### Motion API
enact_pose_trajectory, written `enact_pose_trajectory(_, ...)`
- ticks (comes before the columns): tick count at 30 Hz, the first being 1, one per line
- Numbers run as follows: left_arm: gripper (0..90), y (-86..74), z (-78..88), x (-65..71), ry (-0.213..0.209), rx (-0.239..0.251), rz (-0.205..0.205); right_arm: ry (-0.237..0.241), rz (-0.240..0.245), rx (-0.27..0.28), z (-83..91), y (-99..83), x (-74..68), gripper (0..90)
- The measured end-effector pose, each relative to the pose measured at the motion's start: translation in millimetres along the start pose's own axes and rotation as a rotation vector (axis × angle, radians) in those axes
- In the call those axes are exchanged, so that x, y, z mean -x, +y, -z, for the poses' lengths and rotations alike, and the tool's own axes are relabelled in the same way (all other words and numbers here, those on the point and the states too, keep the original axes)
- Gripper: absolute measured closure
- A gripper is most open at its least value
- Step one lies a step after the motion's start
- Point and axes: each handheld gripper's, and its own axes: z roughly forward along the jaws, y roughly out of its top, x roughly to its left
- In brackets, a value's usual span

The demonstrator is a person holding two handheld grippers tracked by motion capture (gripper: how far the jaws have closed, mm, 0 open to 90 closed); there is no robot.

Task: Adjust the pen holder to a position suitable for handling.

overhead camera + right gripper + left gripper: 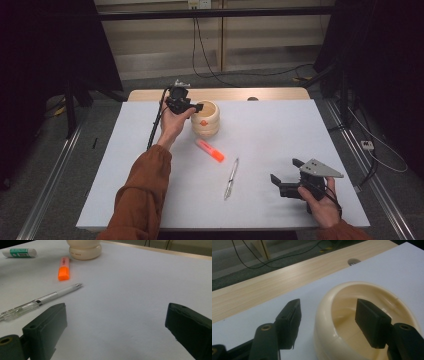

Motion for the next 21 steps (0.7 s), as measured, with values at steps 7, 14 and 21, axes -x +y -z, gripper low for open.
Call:
enact_pose_trajectory(7, 54.5, 3.0, -13.9, -2.5, -0.007, -0.067, -0.008, -0.003, 0.005, 0.001, 0.8, 0.4, -0.7, 3.5)
enact_pose_trajectory(14, 67.5, 2.8, -22.8, -1.1, 0.008, -0.081, -0.018, 0.0, 0.012, 0.001, 0.2, 0.6, -0.2, 3.8)
enact_pose_trajectory(21, 73.6, 4.6, -18.1, -3.8, 0.01, -0.064, 0.026, 0.0, 0.013, -0.011, -1.5, 0.1, 0.4, 3.7)
